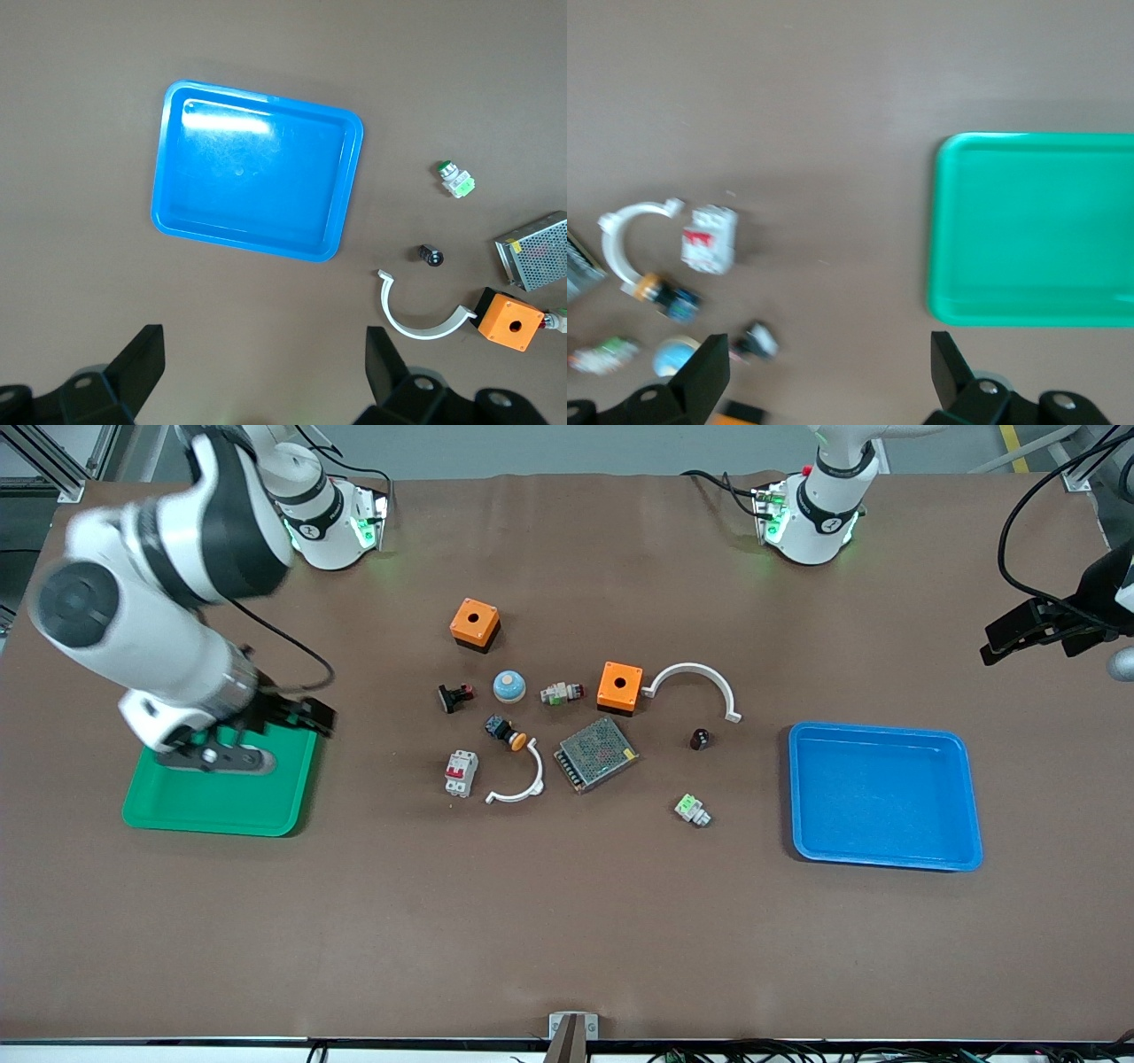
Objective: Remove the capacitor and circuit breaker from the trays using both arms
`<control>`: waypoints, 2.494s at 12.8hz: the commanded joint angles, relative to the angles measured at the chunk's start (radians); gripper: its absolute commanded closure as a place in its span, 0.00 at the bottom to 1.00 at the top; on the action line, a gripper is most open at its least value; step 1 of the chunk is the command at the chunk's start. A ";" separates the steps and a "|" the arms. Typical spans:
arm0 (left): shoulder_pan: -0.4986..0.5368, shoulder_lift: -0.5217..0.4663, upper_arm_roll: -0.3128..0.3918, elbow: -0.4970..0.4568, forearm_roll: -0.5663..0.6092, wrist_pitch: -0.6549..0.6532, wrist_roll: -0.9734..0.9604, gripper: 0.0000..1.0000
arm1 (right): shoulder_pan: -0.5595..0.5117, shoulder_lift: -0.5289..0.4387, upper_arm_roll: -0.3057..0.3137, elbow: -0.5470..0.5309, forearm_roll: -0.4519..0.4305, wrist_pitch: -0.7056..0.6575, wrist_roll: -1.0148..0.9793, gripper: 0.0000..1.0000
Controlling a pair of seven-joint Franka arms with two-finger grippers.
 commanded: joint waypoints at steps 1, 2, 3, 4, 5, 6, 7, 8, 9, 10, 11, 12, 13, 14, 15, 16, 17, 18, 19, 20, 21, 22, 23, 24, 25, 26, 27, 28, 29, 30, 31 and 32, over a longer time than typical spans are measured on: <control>0.001 -0.022 -0.022 -0.019 -0.017 -0.009 0.004 0.00 | 0.010 -0.051 0.009 0.130 -0.093 -0.171 -0.025 0.00; 0.002 -0.024 -0.031 -0.021 -0.016 -0.009 0.004 0.00 | 0.000 -0.093 0.002 0.130 -0.095 -0.190 -0.082 0.00; 0.002 -0.033 -0.033 -0.024 -0.016 -0.011 0.004 0.00 | -0.023 -0.125 -0.023 0.126 -0.093 -0.195 -0.161 0.00; 0.001 -0.042 -0.033 -0.031 -0.016 -0.016 0.004 0.00 | -0.049 -0.137 -0.050 0.127 -0.087 -0.203 -0.256 0.00; -0.002 -0.048 -0.036 -0.038 -0.016 -0.019 0.004 0.00 | -0.080 -0.142 -0.074 0.129 -0.080 -0.201 -0.333 0.00; -0.002 -0.048 -0.044 -0.038 -0.016 -0.019 0.004 0.00 | -0.111 -0.142 -0.093 0.130 -0.078 -0.198 -0.375 0.00; -0.002 -0.050 -0.045 -0.038 -0.016 -0.019 0.003 0.00 | -0.140 -0.142 -0.097 0.132 -0.078 -0.189 -0.392 0.00; -0.002 -0.053 -0.048 -0.038 -0.016 -0.019 0.003 0.00 | -0.181 -0.138 -0.097 0.141 -0.080 -0.181 -0.391 0.00; -0.001 -0.056 -0.048 -0.038 -0.016 -0.019 0.003 0.00 | -0.210 -0.134 -0.096 0.153 -0.080 -0.169 -0.391 0.00; -0.004 -0.058 -0.050 -0.041 -0.016 -0.022 0.003 0.00 | -0.226 -0.134 -0.096 0.156 -0.080 -0.169 -0.386 0.00; -0.005 -0.059 -0.056 -0.041 -0.016 -0.023 0.003 0.00 | -0.246 -0.134 -0.097 0.157 -0.058 -0.167 -0.386 0.00; -0.002 -0.061 -0.068 -0.042 -0.014 -0.023 0.003 0.00 | -0.261 -0.133 -0.097 0.157 -0.022 -0.164 -0.388 0.00; -0.004 -0.061 -0.070 -0.042 -0.014 -0.023 0.003 0.00 | -0.275 -0.133 -0.097 0.157 0.030 -0.151 -0.388 0.00; -0.005 -0.059 -0.070 -0.042 -0.011 -0.023 0.003 0.00 | -0.283 -0.131 -0.096 0.157 0.064 -0.131 -0.389 0.00; -0.005 -0.059 -0.076 -0.042 -0.008 -0.023 0.003 0.00 | -0.283 -0.131 -0.094 0.157 0.069 -0.129 -0.388 0.00; -0.004 -0.059 -0.084 -0.042 -0.008 -0.023 0.003 0.00 | -0.278 -0.128 -0.094 0.157 0.066 -0.126 -0.386 0.00; -0.004 -0.062 -0.084 -0.045 -0.007 -0.023 0.003 0.00 | -0.286 -0.125 -0.094 0.157 0.068 -0.117 -0.385 0.00; -0.002 -0.064 -0.084 -0.053 -0.006 -0.023 0.003 0.00 | -0.284 -0.127 -0.094 0.157 0.066 -0.115 -0.384 0.00; -0.001 -0.065 -0.084 -0.054 -0.006 -0.023 0.003 0.00 | -0.284 -0.127 -0.094 0.157 0.065 -0.115 -0.384 0.00; 0.001 -0.065 -0.084 -0.053 -0.006 -0.023 0.003 0.00 | -0.284 -0.127 -0.094 0.157 0.065 -0.115 -0.384 0.00; 0.001 -0.065 -0.084 -0.051 -0.005 -0.023 0.003 0.00 | -0.290 -0.122 -0.091 0.157 0.066 -0.112 -0.384 0.00; 0.001 -0.067 -0.084 -0.051 -0.005 -0.023 0.003 0.00 | -0.324 -0.118 -0.071 0.157 0.072 -0.112 -0.383 0.00; 0.001 -0.067 -0.084 -0.051 -0.005 -0.023 0.003 0.00 | -0.373 -0.118 -0.009 0.158 0.069 -0.111 -0.386 0.00; 0.001 -0.067 -0.084 -0.051 -0.005 -0.023 0.003 0.00 | -0.429 -0.116 0.046 0.157 0.065 -0.111 -0.386 0.00; 0.001 -0.071 -0.084 -0.051 -0.005 -0.023 0.003 0.00 | -0.476 -0.115 0.086 0.161 0.069 -0.106 -0.385 0.00; 0.002 -0.076 -0.084 -0.053 -0.005 -0.025 0.003 0.00 | -0.508 -0.113 0.108 0.172 0.074 -0.106 -0.386 0.00; 0.002 -0.076 -0.084 -0.053 -0.005 -0.025 0.004 0.00 | -0.534 -0.113 0.132 0.175 0.074 -0.106 -0.388 0.00; 0.002 -0.076 -0.084 -0.050 -0.003 -0.023 0.004 0.00 | -0.557 -0.108 0.152 0.176 0.074 -0.108 -0.388 0.00; 0.002 -0.076 -0.082 -0.044 0.000 -0.023 0.007 0.00 | -0.575 -0.107 0.169 0.179 0.074 -0.108 -0.388 0.00; 0.004 -0.075 -0.079 -0.045 0.000 -0.023 0.007 0.00 | -0.577 -0.105 0.171 0.186 0.072 -0.108 -0.388 0.00; 0.004 -0.076 -0.078 -0.048 0.000 -0.023 0.007 0.00 | -0.574 -0.107 0.168 0.190 0.071 -0.109 -0.388 0.00; 0.004 -0.076 -0.076 -0.048 0.000 -0.023 0.007 0.00 | -0.571 -0.107 0.168 0.192 0.063 -0.108 -0.386 0.00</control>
